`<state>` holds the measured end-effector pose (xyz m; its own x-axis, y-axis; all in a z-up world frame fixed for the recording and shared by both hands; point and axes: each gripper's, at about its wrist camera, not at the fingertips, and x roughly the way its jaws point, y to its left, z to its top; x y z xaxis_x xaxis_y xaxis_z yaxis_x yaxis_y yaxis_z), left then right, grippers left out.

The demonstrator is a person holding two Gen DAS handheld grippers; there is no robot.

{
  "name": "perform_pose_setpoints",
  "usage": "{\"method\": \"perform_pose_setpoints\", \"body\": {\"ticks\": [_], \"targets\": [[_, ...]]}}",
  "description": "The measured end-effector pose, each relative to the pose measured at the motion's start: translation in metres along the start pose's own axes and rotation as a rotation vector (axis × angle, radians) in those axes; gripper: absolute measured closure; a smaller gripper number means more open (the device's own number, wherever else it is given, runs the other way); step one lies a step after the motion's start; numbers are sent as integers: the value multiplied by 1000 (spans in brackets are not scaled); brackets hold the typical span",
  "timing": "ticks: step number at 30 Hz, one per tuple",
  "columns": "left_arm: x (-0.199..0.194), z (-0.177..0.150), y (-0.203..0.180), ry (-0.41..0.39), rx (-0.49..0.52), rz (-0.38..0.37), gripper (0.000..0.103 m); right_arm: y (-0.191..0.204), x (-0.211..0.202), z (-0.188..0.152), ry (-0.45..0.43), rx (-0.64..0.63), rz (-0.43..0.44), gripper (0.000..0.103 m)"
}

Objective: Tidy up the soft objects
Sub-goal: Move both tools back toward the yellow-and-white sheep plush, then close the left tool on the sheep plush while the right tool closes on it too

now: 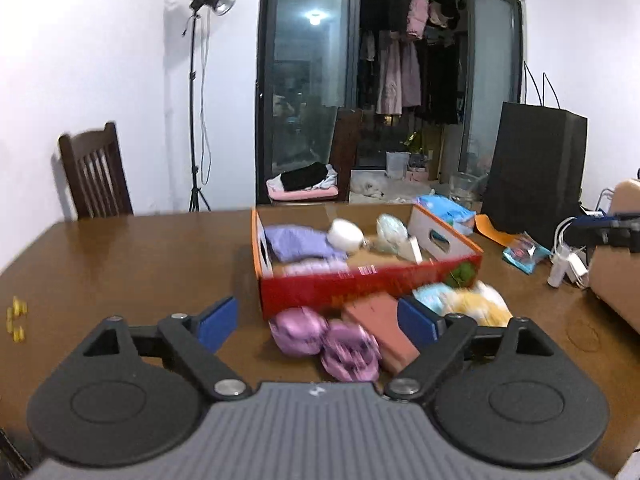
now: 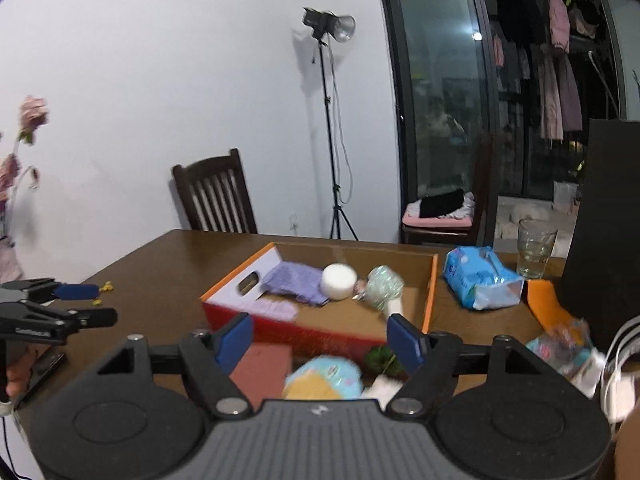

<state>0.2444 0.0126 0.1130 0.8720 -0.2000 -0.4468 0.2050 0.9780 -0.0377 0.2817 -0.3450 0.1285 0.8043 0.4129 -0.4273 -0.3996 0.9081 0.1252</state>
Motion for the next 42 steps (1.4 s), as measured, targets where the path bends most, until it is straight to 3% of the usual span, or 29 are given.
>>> {"method": "perform_pose_setpoints", "body": {"ticks": [6,10,13,16,24,28,30,31,34,39,42], "targets": [[-27,-67,-30,47,-79,-75,14,32,-26,-91,29,37,6,27],[-23,-80,-45,96,-19,-101,14,42,-23,-124,95,60,25,27],[-13,-74,-48,91,-2,-80,14,42,-19,-128,112,39,3,27],[5,-64,-50,92,-32,-128,14,28,-15,-125,77,92,4,27],[100,-23,-73,102,-157,-244,16,-52,34,-114,55,412,-7,27],[151,-9,-80,158,-209,-320,26,-77,64,-114,34,549,18,27],[174,-8,-83,213,-236,-339,40,-85,79,-114,36,602,21,27],[181,-9,-83,243,-246,-356,52,-89,86,-114,38,626,24,29],[188,-15,-79,278,-309,-402,54,-94,97,-114,34,641,58,39],[170,-30,-88,316,-322,-445,53,-99,91,-112,22,645,53,45],[173,-38,-92,339,-311,-441,47,-100,87,-111,42,601,41,45]]}}
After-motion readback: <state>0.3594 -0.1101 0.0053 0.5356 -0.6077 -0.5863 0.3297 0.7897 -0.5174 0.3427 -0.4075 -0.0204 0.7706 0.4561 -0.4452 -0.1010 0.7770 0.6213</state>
